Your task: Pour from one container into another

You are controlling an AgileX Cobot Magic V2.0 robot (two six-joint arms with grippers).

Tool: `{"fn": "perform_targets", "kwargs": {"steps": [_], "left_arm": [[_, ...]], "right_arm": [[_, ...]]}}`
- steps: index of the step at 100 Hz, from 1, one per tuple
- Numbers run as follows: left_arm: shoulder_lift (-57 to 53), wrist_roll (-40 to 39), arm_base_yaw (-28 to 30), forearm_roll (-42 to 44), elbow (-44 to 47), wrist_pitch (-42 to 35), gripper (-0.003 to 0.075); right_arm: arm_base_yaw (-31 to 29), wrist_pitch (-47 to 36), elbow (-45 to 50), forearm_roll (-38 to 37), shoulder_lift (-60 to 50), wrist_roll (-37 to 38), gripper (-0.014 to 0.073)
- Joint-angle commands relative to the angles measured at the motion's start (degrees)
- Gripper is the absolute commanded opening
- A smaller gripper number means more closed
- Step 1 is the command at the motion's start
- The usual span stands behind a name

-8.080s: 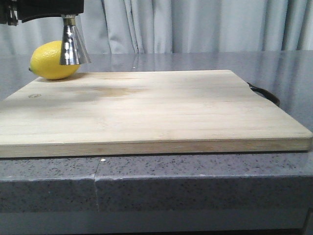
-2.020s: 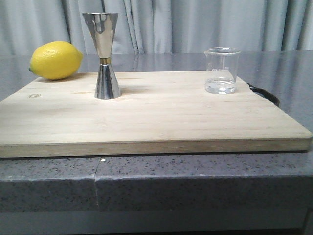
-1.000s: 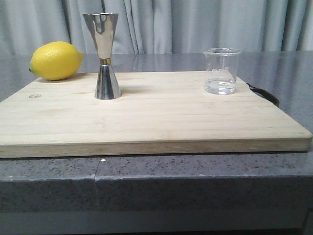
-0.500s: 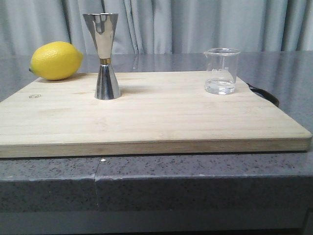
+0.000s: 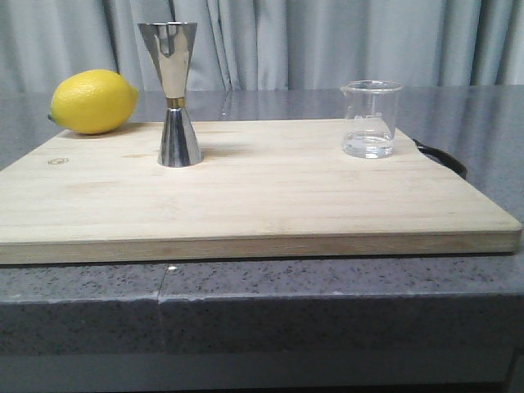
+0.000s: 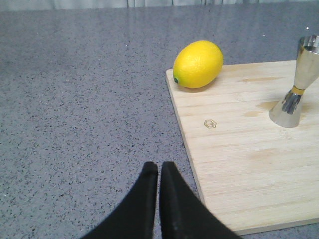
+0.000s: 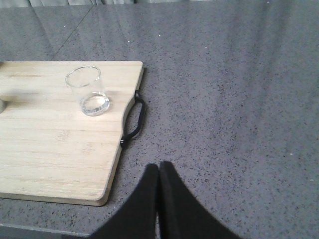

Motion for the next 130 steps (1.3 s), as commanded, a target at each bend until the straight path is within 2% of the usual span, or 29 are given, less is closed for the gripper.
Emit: {"fn": "perform_targets", "kwargs": {"steps": [1,16,31,48,130], "left_arm": [[-3.4,-0.5,0.9,-0.5,3.5,-8.6,-0.0019],[-12.3,-0.4,3.3,0.5,16.4,-19.9,-0.0019],[-19.9,-0.4,3.4,0.6,28.9,-31.6,-0.0019],[-23.0,-0.4,3.4,0.6,35.6,-41.9,-0.0019],[-23.0,-0.4,3.4,0.6,35.4,-41.7,-0.0019]], "right_arm": [[-0.4,-4.8,-1.4,-0.5,0.4,0.0,-0.0061],[-0.4,-4.8,-1.4,-0.5,0.4,0.0,-0.0061],[-0.4,-4.8,-1.4,-0.5,0.4,0.0,-0.0061],[-0.4,-4.8,-1.4,-0.5,0.4,0.0,-0.0061],[-0.4,-4.8,-1.4,-0.5,0.4,0.0,-0.0061]]}}
